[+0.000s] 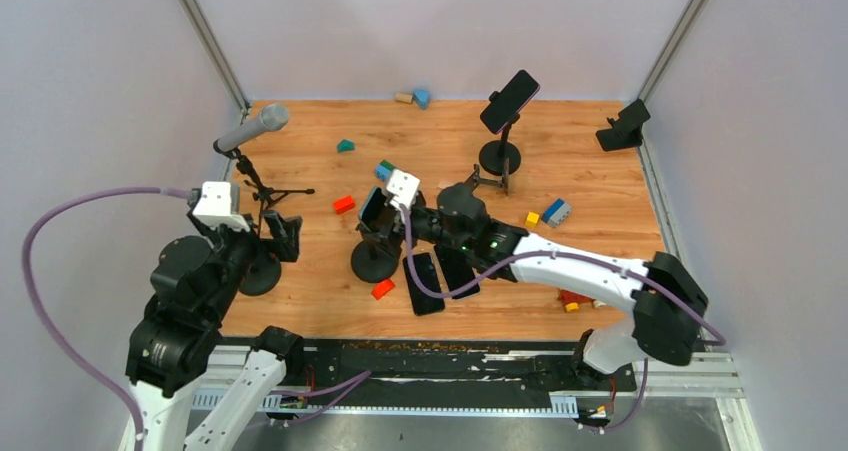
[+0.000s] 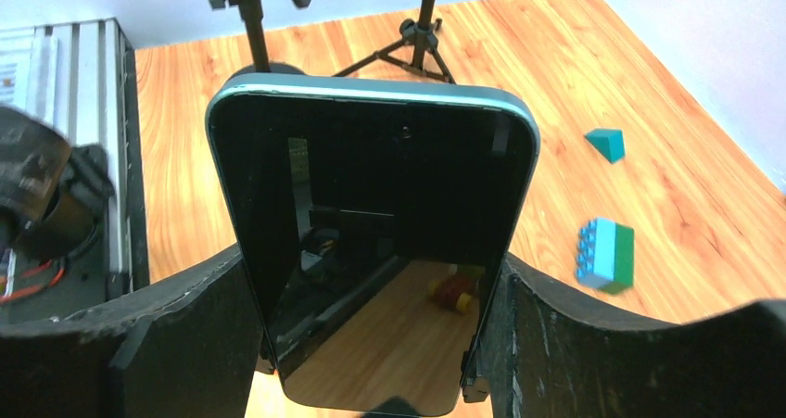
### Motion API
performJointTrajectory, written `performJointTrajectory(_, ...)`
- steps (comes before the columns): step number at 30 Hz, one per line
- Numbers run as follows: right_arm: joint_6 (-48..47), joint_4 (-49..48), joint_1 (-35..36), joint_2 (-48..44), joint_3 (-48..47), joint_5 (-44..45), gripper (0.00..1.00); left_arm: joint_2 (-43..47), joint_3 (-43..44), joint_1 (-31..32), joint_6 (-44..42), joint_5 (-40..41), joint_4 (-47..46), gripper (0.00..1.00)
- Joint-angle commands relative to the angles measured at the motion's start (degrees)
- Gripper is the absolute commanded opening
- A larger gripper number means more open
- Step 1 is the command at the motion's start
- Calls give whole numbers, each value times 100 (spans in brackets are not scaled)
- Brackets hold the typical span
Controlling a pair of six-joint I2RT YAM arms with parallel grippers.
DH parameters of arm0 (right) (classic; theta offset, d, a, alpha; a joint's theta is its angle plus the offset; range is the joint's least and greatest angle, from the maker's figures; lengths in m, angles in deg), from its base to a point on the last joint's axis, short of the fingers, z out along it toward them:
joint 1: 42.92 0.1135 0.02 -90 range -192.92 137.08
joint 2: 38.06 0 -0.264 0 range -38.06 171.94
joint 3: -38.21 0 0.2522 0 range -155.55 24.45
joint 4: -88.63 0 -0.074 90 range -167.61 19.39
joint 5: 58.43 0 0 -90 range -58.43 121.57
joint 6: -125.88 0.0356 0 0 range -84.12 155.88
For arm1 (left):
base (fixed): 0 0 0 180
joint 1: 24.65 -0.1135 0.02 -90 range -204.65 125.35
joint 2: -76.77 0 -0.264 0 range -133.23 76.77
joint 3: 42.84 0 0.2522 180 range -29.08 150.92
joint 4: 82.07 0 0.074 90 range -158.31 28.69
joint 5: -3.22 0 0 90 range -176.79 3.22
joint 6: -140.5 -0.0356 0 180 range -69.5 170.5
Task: Remove the phone from the phone stand
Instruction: Move the phone stand with the phone to the center of the board, then remove the phone from the phone stand.
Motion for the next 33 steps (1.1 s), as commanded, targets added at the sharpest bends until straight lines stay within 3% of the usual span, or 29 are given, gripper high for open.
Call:
performJointTrajectory(1,-471,81,-1,-1148,552,-192,0,-203,-427,17,-411,-1110,-823,100)
performJointTrajectory(8,-226,528,-15,-2297,1481,171,0,-453,-1217,17,-1019,-2611,-1651,100)
performJointTrajectory(12,-25,488,-20,-2507,1811,272,0,-605,-1771,18,-1000,-3253,-2297,100)
performJointTrajectory(18,52,178,-24,-2806,2290,-9,0,-802,-2287,17,-1633,-4168,-2788,100)
performJointTrajectory(22,-264,658,-27,-2990,2290,-193,0,-574,-2519,17,-1936,-4786,-3002,100)
performJointTrajectory(29,-239,1200,-328,-3667,2419,-150,0,-597,-3100,64,-1249,-5931,-4451,100)
performJointTrajectory(33,-204,1365,-644,-4012,2515,-545,0,-826,-3244,445,-899,-6312,-5357,100)
